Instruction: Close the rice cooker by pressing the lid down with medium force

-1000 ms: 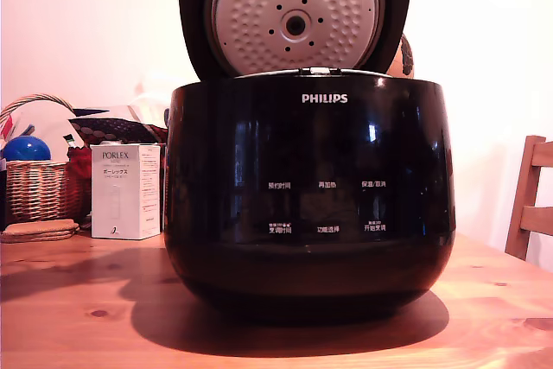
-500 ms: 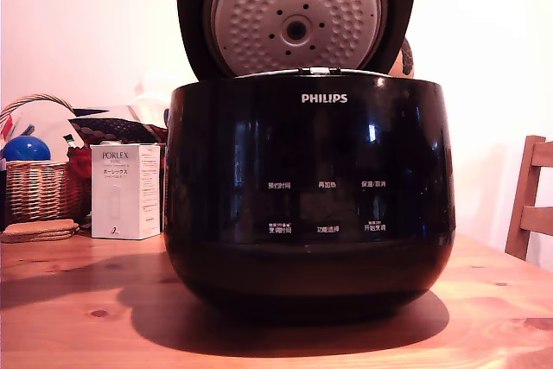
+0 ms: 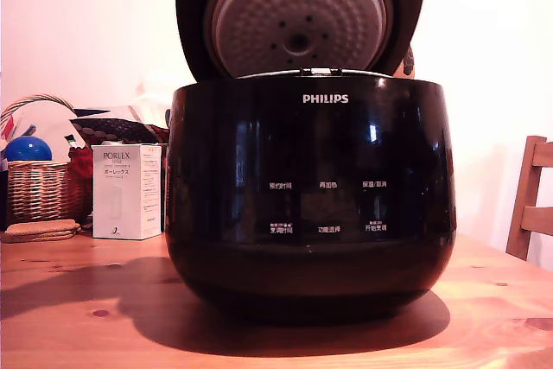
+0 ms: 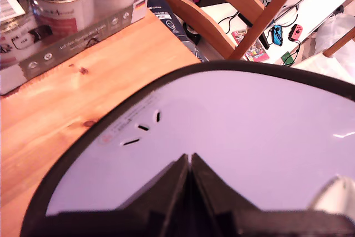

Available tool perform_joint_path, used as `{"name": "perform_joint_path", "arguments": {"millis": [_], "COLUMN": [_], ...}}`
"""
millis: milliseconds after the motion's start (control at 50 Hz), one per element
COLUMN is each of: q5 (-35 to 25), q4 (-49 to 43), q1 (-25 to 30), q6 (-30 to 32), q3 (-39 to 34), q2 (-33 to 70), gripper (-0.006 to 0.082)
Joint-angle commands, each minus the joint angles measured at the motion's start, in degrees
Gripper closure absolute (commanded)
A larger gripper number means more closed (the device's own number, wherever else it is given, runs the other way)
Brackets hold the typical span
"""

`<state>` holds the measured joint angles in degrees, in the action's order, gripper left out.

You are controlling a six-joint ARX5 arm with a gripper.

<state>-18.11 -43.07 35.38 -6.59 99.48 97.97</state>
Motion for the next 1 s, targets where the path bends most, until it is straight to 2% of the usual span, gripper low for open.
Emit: {"name": "perform_joint_path", "arguments": {"millis": [0,640,820,980], "q5": [0.9,5.1,5.4,8.2], "q4": [1.4,8.5,13.4,17.7], "q1": [0.7,1.8,2.0,2.9], "q6": [-0.1,-1.2,-2.5,-3.7], "q3": [-3.4,-9.5,-14.0,-18.7], "q2": [-0.8,-3.2,-4.9,-8.0], "gripper": [0.0786,0.0786,0.0786,0.0786]}}
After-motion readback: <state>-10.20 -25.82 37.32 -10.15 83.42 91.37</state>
